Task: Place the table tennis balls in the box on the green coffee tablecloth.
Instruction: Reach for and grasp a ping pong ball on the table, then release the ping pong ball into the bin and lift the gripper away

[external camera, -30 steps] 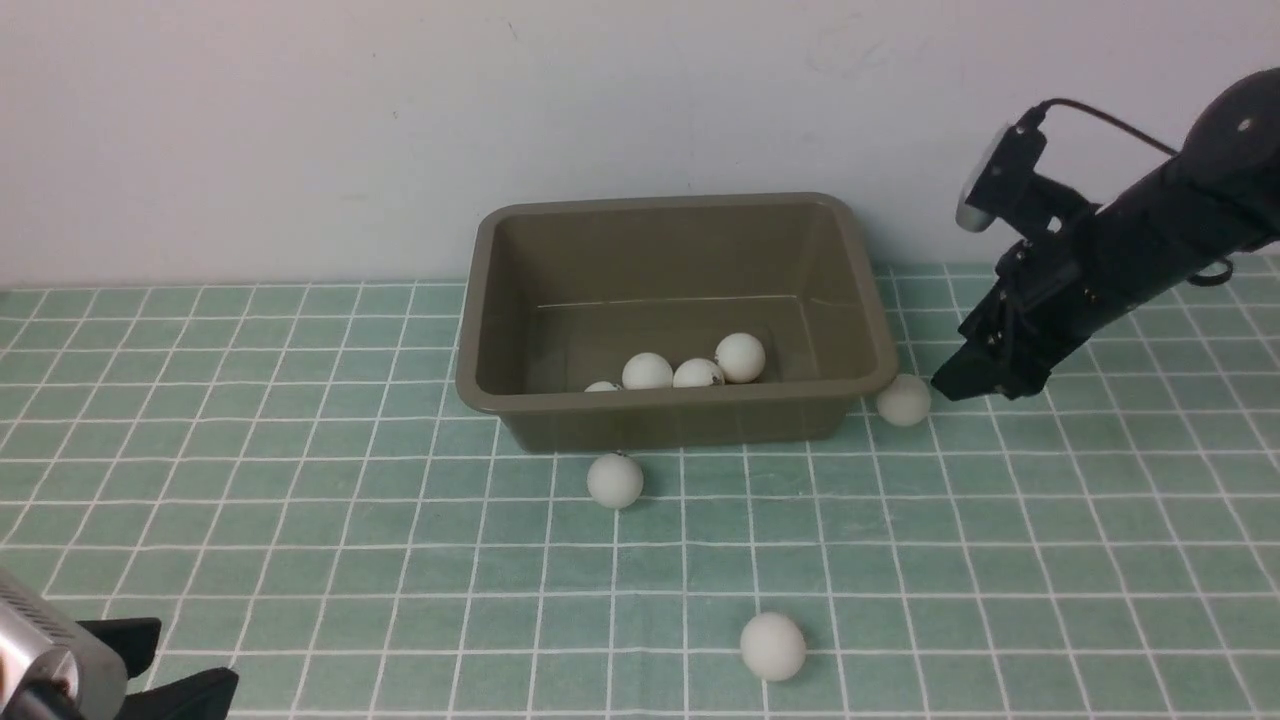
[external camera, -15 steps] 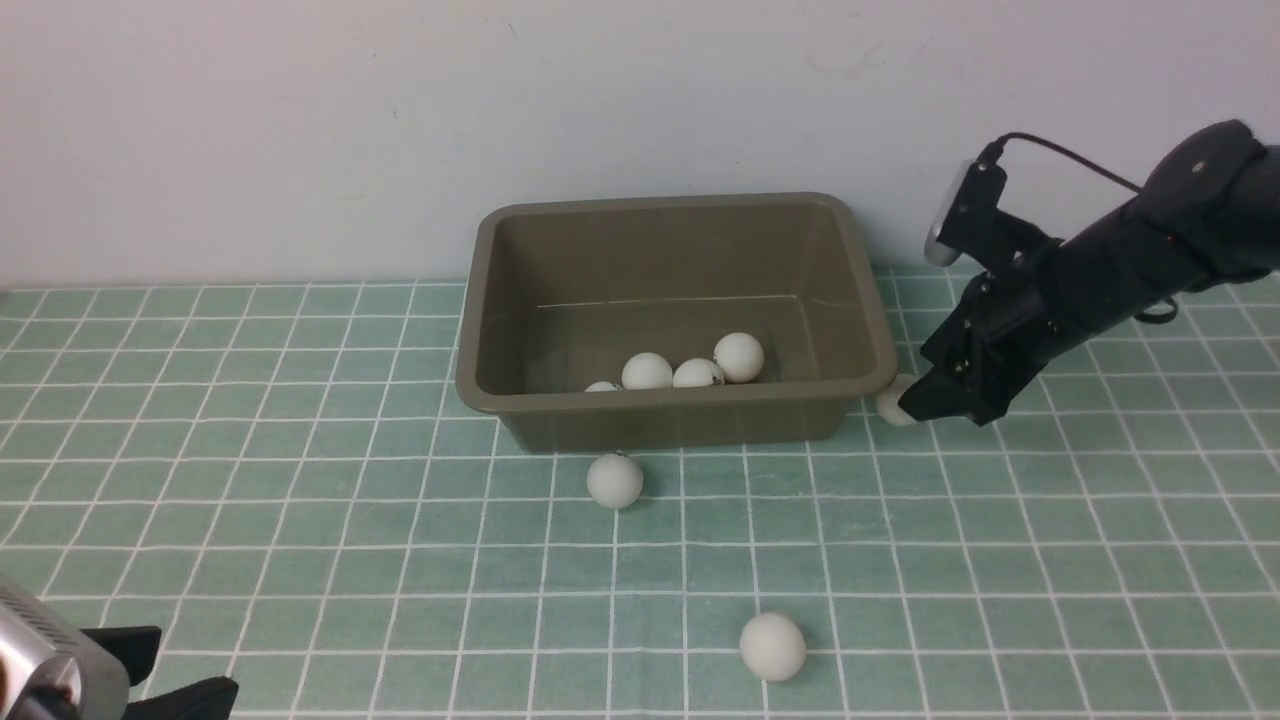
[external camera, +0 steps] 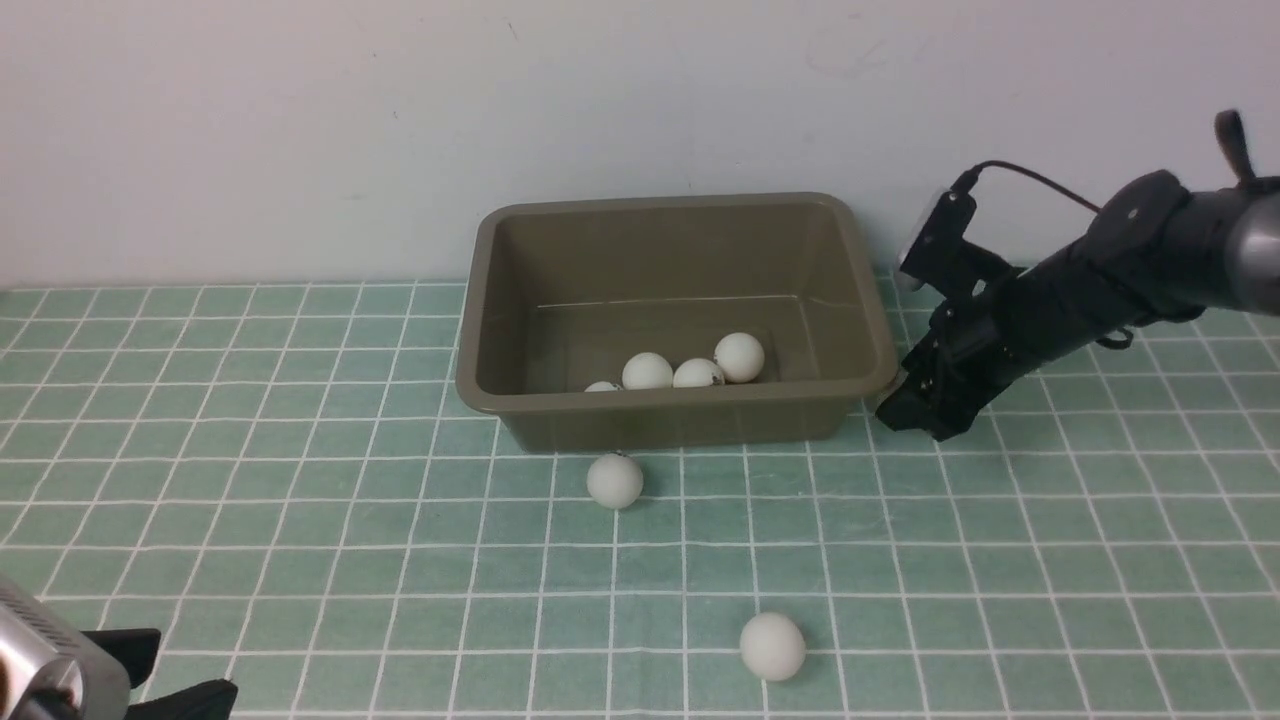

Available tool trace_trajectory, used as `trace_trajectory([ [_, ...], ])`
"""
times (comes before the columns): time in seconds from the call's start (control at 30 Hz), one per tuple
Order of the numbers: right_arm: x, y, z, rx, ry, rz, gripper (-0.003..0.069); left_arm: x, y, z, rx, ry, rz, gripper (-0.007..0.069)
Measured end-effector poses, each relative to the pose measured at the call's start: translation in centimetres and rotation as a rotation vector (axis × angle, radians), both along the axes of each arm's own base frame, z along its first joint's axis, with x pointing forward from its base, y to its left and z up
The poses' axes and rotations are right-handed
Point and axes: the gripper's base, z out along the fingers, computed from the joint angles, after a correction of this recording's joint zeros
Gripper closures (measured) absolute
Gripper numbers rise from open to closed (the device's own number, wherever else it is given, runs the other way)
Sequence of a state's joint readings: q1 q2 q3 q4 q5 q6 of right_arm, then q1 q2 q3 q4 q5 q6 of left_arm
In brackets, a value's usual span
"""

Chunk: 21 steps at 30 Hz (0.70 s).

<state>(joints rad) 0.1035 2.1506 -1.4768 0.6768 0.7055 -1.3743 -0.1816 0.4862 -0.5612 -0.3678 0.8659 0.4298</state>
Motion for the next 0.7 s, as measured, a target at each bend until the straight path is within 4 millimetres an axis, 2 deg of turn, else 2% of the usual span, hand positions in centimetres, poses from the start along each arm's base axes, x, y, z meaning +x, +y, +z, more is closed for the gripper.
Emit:
trace_trajectory([
  [0.23,-0.3,-0.4,2.5,-0.036,-0.031,-0.028,0.0295,0.0,0.0,0.0,-0.007,0.007,0.005,0.0304],
  [0.5,-1.7,-1.4,8.4,-0.09,-0.105,-0.105,0.0295,-0.2,0.0,-0.2,-0.002,0.037,-0.004,0.0304],
  [0.7,-2.4,0.0,10.8,-0.031,-0.155,-0.106,0.0295,-0.3,0.0,-0.3,0.003,0.054,-0.011,0.0304],
])
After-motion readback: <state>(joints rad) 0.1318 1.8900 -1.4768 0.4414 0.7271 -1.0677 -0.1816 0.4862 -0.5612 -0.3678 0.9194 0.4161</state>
